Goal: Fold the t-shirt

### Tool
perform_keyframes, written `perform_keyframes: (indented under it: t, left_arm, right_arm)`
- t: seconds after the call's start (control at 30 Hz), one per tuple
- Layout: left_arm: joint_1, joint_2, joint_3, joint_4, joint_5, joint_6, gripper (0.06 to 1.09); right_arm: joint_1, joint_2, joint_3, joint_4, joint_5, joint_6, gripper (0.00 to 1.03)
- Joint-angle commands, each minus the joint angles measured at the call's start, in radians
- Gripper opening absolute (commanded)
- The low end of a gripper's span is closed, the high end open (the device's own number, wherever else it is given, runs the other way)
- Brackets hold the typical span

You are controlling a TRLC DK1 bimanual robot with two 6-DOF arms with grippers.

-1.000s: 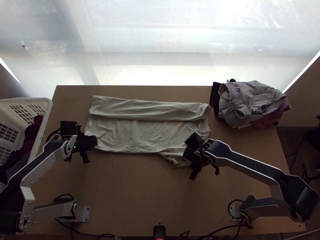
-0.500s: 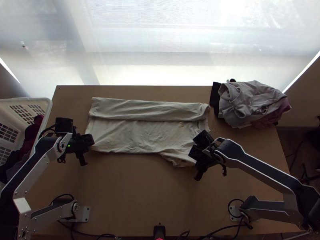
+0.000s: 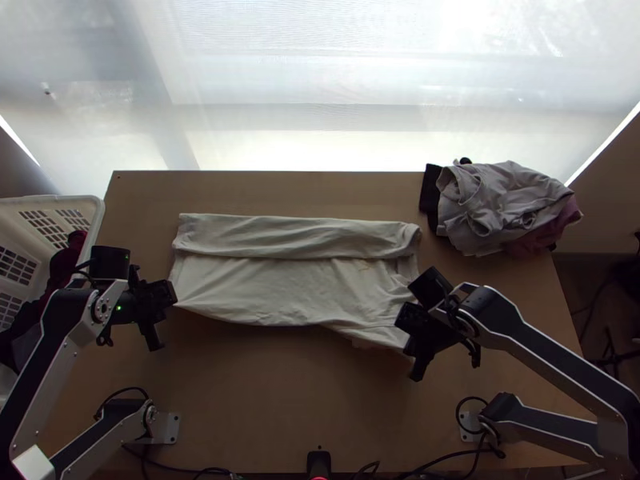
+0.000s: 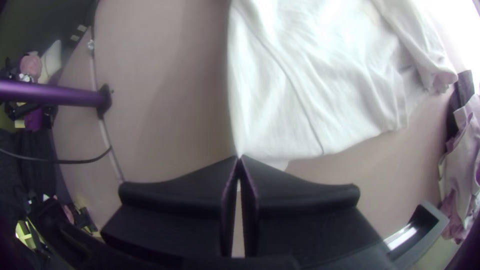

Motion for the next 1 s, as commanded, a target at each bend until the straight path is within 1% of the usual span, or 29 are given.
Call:
perform_keyframes:
  t: [0.0,0.07,0.13,0.2,0.3,0.43,0.5,0.6,0.63,0.73,0.9,0.97]
  left_arm:
    - [0.006,-0.105,0.087,-0.193,0.033,-0.001,0.09]
    - [0.006,-0.142,0.119,-0.252,0.036,-0.001,0.1]
    - [0.006,-0.166,0.147,-0.307,0.04,-0.004,0.09]
    - [0.006,-0.191,0.162,-0.351,0.048,-0.015,0.1]
    - [0.006,-0.194,0.154,-0.344,0.05,-0.038,0.1]
    - [0.008,-0.073,0.148,-0.207,0.05,-0.092,0.1]
    - [0.021,0.023,0.154,-0.12,0.046,-0.101,0.1]
    - [0.075,0.178,0.179,-0.008,0.046,-0.075,0.1]
    - [0.084,0.228,0.188,0.018,0.046,-0.07,0.1]
    - [0.09,0.359,0.193,0.096,0.037,-0.058,0.1]
    - [0.086,0.506,0.202,0.207,0.013,-0.045,0.1]
    - [0.072,0.552,0.202,0.222,-0.001,-0.041,0.1]
  right_arm:
    - [-0.003,-0.113,-0.013,-0.153,-0.11,-0.004,0.03]
    - [-0.003,-0.147,-0.016,-0.223,-0.136,-0.024,0.03]
    - [-0.017,-0.174,-0.01,-0.263,-0.153,-0.026,0.03]
    - [-0.045,-0.188,0.009,-0.28,-0.159,-0.026,0.03]
    - [-0.097,-0.168,0.062,-0.257,-0.156,-0.029,0.03]
    - [-0.215,-0.05,0.156,-0.122,-0.155,-0.029,0.03]
    - [-0.264,0.04,0.205,-0.097,-0.151,-0.05,0.03]
    - [-0.347,0.178,0.277,-0.093,-0.145,-0.112,0.03]
    - [-0.37,0.229,0.306,-0.087,-0.144,-0.119,0.03]
    - [-0.416,0.358,0.385,-0.087,-0.142,-0.13,0.03]
    - [-0.457,0.467,0.449,-0.081,-0.11,-0.153,0.03]
    - [-0.48,0.505,0.469,-0.073,-0.11,-0.153,0.03]
